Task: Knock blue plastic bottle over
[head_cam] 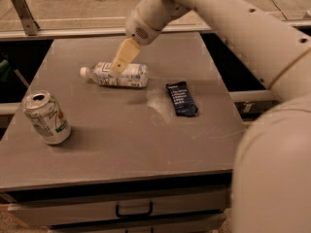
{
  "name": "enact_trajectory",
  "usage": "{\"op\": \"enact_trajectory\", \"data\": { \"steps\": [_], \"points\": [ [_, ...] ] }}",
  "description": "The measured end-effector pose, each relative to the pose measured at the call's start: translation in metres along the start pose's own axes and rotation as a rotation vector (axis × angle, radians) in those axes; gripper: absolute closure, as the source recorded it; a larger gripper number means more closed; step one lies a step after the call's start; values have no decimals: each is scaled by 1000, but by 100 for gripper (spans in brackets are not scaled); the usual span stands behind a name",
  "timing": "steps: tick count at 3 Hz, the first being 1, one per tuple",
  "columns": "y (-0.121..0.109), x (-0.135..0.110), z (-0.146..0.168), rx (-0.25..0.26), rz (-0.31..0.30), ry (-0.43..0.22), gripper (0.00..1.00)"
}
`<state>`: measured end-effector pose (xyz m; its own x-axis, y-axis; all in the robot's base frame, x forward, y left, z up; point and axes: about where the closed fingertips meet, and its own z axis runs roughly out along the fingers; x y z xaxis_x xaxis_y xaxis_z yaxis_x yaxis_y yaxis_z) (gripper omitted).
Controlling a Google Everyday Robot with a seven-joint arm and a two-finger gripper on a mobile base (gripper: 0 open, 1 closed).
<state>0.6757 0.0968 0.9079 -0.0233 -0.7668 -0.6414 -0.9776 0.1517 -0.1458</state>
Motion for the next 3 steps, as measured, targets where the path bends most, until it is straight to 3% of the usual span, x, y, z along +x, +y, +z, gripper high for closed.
{"op": "enact_trajectory", "data": {
  "steps": [1,2,3],
  "points": [
    [-38,16,-86,221,17,-153,0],
    [-60,44,-186,476,16,-225,0],
    [-65,70,-289,747,-28,-238,0]
  ]
}}
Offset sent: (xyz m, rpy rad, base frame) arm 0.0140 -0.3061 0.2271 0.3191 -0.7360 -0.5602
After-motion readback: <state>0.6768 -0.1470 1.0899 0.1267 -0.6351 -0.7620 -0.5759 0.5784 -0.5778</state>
